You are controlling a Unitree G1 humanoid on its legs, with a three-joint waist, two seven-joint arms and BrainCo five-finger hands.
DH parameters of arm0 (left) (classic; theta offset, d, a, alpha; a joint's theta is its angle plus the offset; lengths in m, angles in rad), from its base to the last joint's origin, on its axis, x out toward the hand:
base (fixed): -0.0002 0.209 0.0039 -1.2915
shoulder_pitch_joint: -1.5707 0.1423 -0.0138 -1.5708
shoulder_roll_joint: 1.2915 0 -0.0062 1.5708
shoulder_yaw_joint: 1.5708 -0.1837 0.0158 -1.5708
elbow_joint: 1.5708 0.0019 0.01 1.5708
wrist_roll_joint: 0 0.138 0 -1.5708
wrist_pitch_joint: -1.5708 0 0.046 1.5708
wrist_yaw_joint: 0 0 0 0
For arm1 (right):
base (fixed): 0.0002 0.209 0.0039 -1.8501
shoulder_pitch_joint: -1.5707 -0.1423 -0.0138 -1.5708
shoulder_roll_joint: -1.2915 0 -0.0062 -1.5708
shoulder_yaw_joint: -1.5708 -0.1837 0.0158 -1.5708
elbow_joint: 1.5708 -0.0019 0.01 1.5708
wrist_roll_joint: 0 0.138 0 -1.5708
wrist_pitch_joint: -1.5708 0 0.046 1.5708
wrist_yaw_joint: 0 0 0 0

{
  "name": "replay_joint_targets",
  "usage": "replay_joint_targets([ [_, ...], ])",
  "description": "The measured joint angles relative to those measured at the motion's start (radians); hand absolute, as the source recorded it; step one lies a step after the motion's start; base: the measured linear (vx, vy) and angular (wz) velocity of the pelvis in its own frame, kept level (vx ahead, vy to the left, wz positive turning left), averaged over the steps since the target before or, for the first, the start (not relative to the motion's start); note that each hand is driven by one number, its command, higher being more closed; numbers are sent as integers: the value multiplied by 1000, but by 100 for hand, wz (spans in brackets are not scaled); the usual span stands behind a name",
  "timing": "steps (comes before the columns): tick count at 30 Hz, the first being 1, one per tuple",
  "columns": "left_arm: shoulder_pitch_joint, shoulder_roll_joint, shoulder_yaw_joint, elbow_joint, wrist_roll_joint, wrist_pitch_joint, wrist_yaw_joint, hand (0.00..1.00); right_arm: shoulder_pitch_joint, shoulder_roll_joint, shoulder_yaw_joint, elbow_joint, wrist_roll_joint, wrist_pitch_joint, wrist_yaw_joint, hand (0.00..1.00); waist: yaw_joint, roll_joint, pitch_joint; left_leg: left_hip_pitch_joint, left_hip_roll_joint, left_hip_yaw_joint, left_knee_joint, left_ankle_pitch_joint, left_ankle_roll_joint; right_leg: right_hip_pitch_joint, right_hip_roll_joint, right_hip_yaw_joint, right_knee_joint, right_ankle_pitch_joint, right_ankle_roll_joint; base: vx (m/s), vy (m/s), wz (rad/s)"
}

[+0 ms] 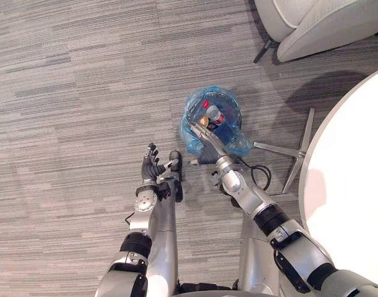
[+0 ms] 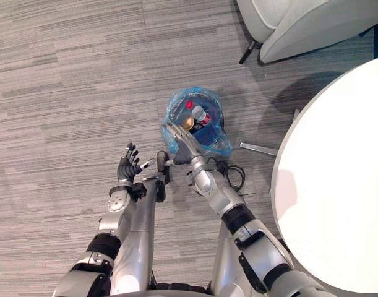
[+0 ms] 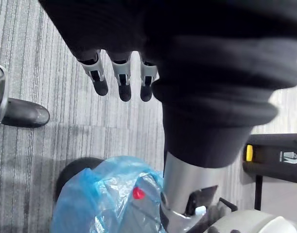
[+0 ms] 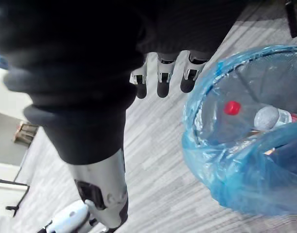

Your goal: Gather rubbish on tea table into small bin, then transfer packed bag to large trash can.

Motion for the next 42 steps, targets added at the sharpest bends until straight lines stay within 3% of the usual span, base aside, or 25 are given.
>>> replay_joint_targets([
  [14, -51, 3, 6, -5, -29, -12, 6, 0, -150, -4, -82, 222, -20, 88, -59, 0, 5, -2, -2, -164, -38, -50, 0, 51, -7, -168, -36, -24, 82, -24, -5, -3, -27, 15],
  [15, -51, 2, 9, -9, -42, -12, 6, 0, -158, -4, -81, 240, -16, 90, -58, 100, 5, -2, -2, -183, -38, -49, 12, 51, -7, -189, -39, -24, 96, -33, -3, -33, -38, 6],
  [20, -60, 1, 17, -20, -51, -17, 3, 0, -184, -4, -80, 309, 16, 98, -35, 100, 6, -2, -2, -232, -38, -49, 27, 57, -15, -245, -48, -26, 138, -49, -15, -42, -41, 9],
  [33, -61, -16, 18, -23, -51, -18, 0, 0, -182, -15, -80, 290, 113, 94, -15, 100, 7, -1, -2, -220, -25, -56, 47, 63, -15, -236, -39, -27, 163, -59, -11, -33, -12, -1],
  [42, -59, -28, 28, -49, -50, 4, -1, 0, -73, -11, -147, 21, 218, 88, -29, 100, 7, -1, -3, -135, -3, -56, 45, 58, -20, -149, -15, -29, 147, -59, -11, -43, -13, -7],
])
